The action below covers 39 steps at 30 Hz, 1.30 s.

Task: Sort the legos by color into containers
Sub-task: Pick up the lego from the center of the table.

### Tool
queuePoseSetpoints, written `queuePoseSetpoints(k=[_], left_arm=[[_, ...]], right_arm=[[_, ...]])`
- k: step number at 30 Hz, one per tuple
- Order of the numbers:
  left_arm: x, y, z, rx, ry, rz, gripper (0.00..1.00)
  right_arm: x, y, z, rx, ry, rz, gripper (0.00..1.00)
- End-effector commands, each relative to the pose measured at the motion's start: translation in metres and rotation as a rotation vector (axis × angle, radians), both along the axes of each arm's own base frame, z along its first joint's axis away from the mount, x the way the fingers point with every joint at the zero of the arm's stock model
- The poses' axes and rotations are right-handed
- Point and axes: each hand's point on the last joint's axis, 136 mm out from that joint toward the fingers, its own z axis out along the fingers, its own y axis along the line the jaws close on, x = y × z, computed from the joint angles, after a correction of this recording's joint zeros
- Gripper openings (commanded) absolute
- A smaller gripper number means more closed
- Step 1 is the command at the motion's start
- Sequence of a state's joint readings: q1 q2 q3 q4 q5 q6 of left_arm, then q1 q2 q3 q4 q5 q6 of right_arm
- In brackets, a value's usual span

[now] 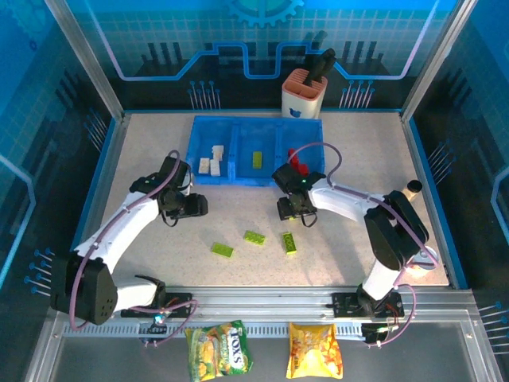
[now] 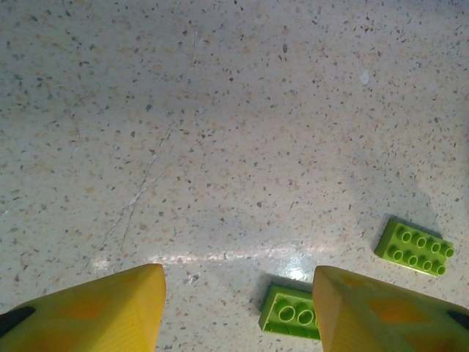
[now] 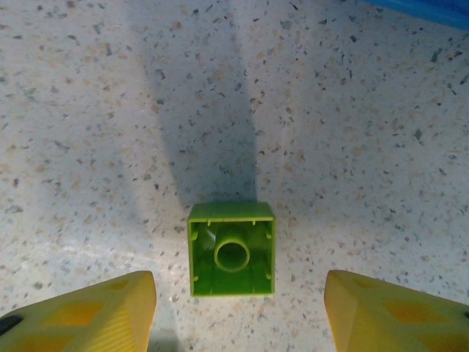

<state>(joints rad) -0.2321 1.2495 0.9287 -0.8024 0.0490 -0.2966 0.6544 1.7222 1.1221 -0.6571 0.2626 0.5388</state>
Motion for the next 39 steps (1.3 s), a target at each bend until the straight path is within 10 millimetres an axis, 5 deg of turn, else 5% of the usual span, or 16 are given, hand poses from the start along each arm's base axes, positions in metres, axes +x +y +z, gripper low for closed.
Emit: queuePoseSetpoints(k=[1, 11, 20, 31, 39], left_arm=[[-0.012, 0.006, -0.001, 0.032, 0.002, -0.027, 0.57], [-0.006, 0.004, 0.002, 0.025, -0.035, -0.043, 0.56], [-0.005, 0.003, 0.001, 0.026, -0.037, -0.047, 0.56], [-0.005, 0.003, 0.001, 0.024, -0.038, -0.05, 0.55], [-0.005, 0.0, 0.0, 0.009, -0.034, -0.053, 0.56]], right_arm=[[0.012, 0.008, -0.001, 0.033, -0.001, 0.0, 0.62], [0.015, 0.002, -0.025, 0.022, 0.04, -0.021, 0.54], [0.015, 0.003, -0.028, 0.023, 0.045, -0.023, 0.44], [0.017, 0.009, -0.013, 0.029, 0.028, -0.003, 0.36], [0.027, 0.032, 0.007, 0.038, 0.001, 0.047, 0.36]])
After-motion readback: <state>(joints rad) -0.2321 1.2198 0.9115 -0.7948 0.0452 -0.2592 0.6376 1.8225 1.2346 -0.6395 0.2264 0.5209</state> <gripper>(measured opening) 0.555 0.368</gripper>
